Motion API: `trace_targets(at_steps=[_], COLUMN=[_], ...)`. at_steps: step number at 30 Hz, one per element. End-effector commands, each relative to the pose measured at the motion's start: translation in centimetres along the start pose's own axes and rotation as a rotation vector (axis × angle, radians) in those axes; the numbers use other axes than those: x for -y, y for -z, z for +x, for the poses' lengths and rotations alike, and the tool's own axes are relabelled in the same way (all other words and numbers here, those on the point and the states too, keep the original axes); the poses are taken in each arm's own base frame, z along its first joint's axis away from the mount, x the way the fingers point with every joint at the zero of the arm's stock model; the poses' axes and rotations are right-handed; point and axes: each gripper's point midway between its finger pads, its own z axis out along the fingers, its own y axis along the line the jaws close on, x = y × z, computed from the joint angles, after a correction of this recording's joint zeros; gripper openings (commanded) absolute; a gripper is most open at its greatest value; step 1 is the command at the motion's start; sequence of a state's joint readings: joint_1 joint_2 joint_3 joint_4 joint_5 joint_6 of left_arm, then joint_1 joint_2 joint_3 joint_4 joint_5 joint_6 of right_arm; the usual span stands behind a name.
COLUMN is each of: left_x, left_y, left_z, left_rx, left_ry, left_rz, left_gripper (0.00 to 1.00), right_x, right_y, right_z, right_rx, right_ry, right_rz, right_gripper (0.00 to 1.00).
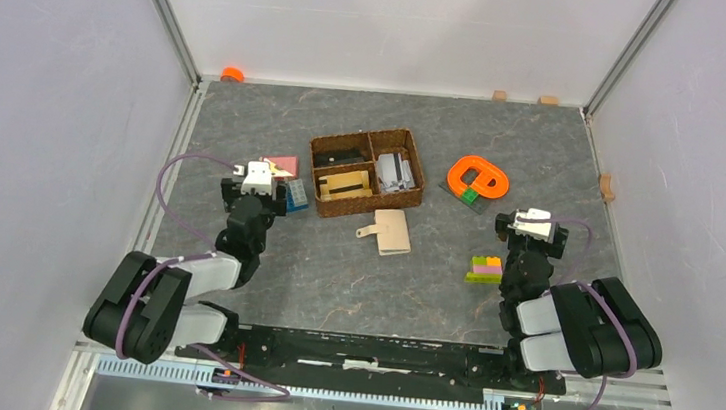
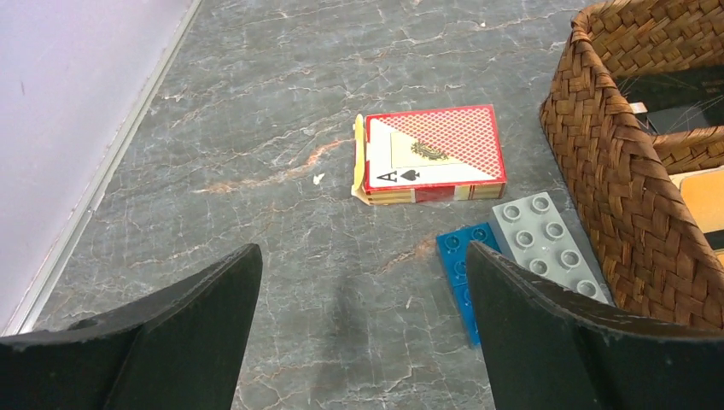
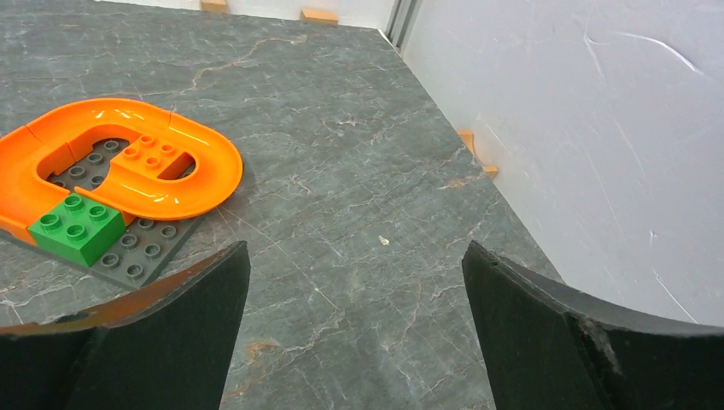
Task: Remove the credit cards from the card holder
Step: Reset both arms
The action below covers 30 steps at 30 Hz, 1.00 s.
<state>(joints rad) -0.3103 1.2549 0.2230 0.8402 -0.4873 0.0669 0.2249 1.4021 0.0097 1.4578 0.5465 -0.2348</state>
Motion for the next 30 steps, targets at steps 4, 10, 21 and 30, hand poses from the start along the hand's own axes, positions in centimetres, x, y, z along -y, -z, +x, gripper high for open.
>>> trace_targets(at_steps=[4, 10, 21, 30], left_x=[1.0, 0.1, -1.4, -1.2], left_y=[-0.9, -2.0, -3.5, -3.6], left_z=[-2.1, -0.2, 0.1, 0.3], left_rx=[0.093, 0.128, 0.065, 0.046], left_ry=[-0.013, 0.042, 0.094, 0.092], left_rz=[0.089, 0.103, 0.026, 0.041], left_gripper=[0.95, 1.00, 1.00, 1.00], right_x=[1.4, 1.4, 1.4, 1.4], right_y=[3.1, 3.1, 3.1, 3.1], right_z=[2.5, 2.4, 2.5, 2.4], right_rx=[-0.040, -0.039, -0.039, -0.039], right_ry=[0.008, 0.008, 0.008, 0.007], right_rz=[0.002, 0.001, 0.001, 0.001], right_gripper=[0.98, 0.98, 0.98, 0.98])
